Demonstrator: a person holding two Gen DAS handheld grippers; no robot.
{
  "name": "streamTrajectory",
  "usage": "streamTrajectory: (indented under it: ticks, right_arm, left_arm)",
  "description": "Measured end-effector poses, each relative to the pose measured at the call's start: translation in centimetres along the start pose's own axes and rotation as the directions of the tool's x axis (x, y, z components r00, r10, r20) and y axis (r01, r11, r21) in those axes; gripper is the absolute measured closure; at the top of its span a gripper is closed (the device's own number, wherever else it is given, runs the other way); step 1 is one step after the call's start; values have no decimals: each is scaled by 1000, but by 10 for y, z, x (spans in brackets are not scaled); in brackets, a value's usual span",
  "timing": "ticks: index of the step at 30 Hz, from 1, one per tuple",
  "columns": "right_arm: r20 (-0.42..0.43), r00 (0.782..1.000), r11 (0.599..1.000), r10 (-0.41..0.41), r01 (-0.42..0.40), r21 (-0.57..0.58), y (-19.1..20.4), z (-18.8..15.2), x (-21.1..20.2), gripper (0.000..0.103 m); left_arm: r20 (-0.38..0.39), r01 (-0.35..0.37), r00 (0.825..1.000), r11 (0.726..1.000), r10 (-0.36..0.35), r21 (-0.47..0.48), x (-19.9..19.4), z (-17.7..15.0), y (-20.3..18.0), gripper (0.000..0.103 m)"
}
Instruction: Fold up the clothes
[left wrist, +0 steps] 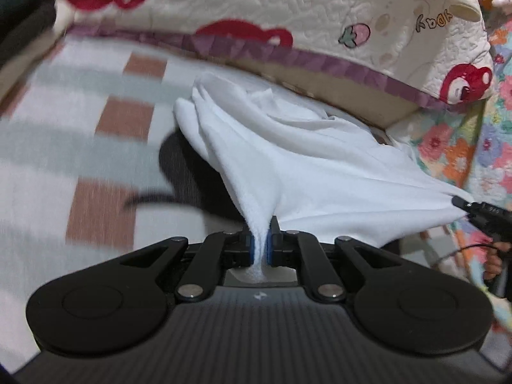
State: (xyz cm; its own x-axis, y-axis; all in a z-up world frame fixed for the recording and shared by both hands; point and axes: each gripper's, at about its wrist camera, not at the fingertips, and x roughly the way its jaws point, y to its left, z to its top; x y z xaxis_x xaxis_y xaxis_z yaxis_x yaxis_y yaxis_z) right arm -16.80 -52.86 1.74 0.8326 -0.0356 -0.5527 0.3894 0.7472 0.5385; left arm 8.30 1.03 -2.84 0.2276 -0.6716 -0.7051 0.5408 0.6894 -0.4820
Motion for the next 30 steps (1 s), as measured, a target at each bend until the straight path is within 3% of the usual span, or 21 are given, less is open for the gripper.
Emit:
streamTrajectory:
  ticks: [6, 11, 16, 19, 22, 25, 26, 28, 30]
  right_arm:
    - [-59, 997, 998, -58, 57, -25, 7, -17, -15, 97]
    - [-104, 989, 994, -104, 99, -49, 12, -29, -26, 97]
    - [-178, 957, 964, -228, 196, -179, 10, -42, -13, 98]
    - [-200, 946, 964, -256, 234, -128, -11, -64, -6, 98]
    - [-216, 933, 955, -289, 266, -131, -22, -80, -6, 98]
    - [-207, 922, 939, -329, 295, -176, -23, -81, -10, 98]
    - [-193, 916, 929, -350, 314, -195, -23, -81, -11, 98]
    - [-121, 886, 873, -447, 402, -278, -25, -87, -12, 94]
    - [-42, 841, 799, -540, 496, -340, -29, -94, -15, 95]
  left_arm:
    - [-174, -93, 980, 996, 94, 12, 2, -37, 7, 100]
    - [-135, -101, 985, 994, 105, 37, -7, -35, -2, 100]
    - [-201, -172, 963, 983, 181, 58, 6, -43, -1, 96]
    - [-219, -212, 952, 977, 214, 31, 10, -46, 8, 96]
    - [-172, -218, 961, 976, 218, 17, 2, -43, 8, 96]
    - [-106, -239, 964, 969, 245, 63, -4, -41, -4, 92]
    - [-92, -250, 962, 965, 258, 82, -3, -41, -8, 85]
    - [-70, -274, 956, 954, 284, 119, 2, -39, -15, 72]
    - [-50, -317, 944, 937, 327, 144, 8, -37, -19, 72]
